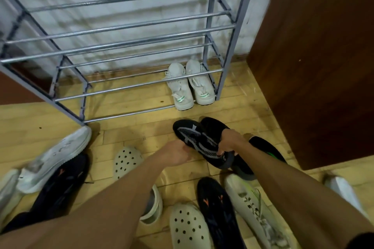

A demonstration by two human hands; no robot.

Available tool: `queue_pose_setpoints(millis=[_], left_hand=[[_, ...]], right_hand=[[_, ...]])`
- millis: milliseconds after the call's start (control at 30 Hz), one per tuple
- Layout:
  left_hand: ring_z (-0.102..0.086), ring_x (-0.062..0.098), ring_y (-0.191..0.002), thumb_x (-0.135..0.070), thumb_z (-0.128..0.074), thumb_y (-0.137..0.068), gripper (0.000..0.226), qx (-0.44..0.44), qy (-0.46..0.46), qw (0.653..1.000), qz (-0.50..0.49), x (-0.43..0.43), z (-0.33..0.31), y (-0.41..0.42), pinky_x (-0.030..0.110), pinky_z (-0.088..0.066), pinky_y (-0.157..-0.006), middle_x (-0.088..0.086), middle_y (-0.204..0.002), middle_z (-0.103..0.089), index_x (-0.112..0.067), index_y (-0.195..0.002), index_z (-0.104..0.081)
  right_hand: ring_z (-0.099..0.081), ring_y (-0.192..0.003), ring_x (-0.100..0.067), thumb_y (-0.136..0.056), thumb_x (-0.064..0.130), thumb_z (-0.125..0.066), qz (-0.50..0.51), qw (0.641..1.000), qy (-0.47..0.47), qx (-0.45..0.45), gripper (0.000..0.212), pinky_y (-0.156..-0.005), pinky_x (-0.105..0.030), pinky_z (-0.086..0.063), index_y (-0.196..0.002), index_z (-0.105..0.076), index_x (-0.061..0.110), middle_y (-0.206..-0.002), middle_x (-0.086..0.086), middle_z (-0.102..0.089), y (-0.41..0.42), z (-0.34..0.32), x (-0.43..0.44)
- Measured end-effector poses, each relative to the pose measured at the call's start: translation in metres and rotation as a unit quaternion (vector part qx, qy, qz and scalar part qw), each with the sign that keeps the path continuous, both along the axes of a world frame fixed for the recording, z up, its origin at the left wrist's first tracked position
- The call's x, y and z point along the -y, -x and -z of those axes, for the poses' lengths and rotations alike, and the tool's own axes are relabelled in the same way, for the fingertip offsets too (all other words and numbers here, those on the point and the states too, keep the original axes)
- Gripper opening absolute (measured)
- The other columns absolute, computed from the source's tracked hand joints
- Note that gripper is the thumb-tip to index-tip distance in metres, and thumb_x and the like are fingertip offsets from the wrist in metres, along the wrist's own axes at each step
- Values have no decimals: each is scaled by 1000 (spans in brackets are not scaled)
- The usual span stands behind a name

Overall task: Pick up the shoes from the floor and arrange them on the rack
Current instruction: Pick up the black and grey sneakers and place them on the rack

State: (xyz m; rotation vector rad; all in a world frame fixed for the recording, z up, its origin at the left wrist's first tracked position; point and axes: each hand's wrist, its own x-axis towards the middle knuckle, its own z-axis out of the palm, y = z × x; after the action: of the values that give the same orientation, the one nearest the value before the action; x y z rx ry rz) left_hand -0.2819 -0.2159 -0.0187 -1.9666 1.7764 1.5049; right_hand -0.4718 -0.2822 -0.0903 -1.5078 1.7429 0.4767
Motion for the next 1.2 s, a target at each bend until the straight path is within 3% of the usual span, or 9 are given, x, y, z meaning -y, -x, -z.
queue_pose_setpoints(millis=[67,167,333,433,533,633,833,1000,1200], left_hand=[[-48,10,-80,-16,-55,-89,4,16,-7,1000,1,-5,-11,-1,19,-40,-68,-12,-74,-44,-18,-87,-57],[-49,11,-71,-16,-47,-92,15,33,-5,999,9,-14,-44,2,15,-39,-51,-7,-75,-46,-16,-103,-58],[-60,27,-114,-27,-48,-96,46,44,12,998,-51,-30,-111,1,29,-49,-79,8,-139,-50,-10,-138,-45],[-61,31,-112,-42,-53,-92,61,5,40,987,-155,-47,-151,-10,42,-50,-96,13,-143,-46,-6,-140,-39],[-56,34,-118,-48,-59,-87,72,-83,56,961,-259,-65,-193,-28,43,-48,-94,13,-146,-43,-11,-144,-34],[-62,29,-101,-27,-65,-88,48,-164,142,917,-336,-81,-228,-47,39,-53,-83,15,-131,-59,-9,-130,-53],[-62,24,-90,-3,-62,-88,24,-217,261,853,-395,-122,-285,-117,27,-54,-59,11,-108,-66,-5,-112,-62],[-66,26,-102,-9,-65,-87,27,-199,256,838,-439,-174,-273,-197,36,-56,-83,8,-112,-69,-5,-114,-64],[-64,24,-96,-26,-66,-88,40,-214,232,801,-509,-246,-212,-268,36,-53,-86,8,-117,-67,-9,-124,-60]], right_hand=[[-63,-105,-34,-73,21,-82,39,998,-14,44,59,-76,-39,-60,-121,-55,1,-123,-17,-60,8,-14,-11],[-66,-101,-35,-72,17,-83,101,986,-30,126,55,-74,-43,-61,-118,-61,-2,-118,-19,-65,20,-43,-28],[-67,-97,-31,-72,9,-82,142,962,19,233,49,-72,-39,-60,-117,-64,0,-110,-15,-69,16,-115,-50],[-66,-80,-20,-74,8,-80,116,946,59,296,36,-61,-30,-58,-108,-67,4,-98,-10,-70,-1,-175,-58],[-67,-84,-19,-76,6,-77,79,924,100,361,29,-64,-30,-58,-104,-69,12,-102,-7,-72,-31,-236,-69],[-69,-82,-19,-79,6,-75,36,899,129,417,32,-65,-31,-60,-111,-68,7,-97,-7,-72,-69,-286,-82],[-72,-87,-26,-81,21,-75,-50,892,161,420,33,-71,-34,-61,-111,-70,7,-103,-9,-74,-155,-351,-102],[-73,-88,-26,-77,13,-77,-131,920,109,352,37,-77,-35,-61,-113,-69,7,-110,-7,-71,-245,-358,-128],[-67,-96,-25,-77,-1,-74,-142,930,58,334,41,-80,-41,-59,-116,-65,-1,-108,-11,-70,-338,-312,-187]])
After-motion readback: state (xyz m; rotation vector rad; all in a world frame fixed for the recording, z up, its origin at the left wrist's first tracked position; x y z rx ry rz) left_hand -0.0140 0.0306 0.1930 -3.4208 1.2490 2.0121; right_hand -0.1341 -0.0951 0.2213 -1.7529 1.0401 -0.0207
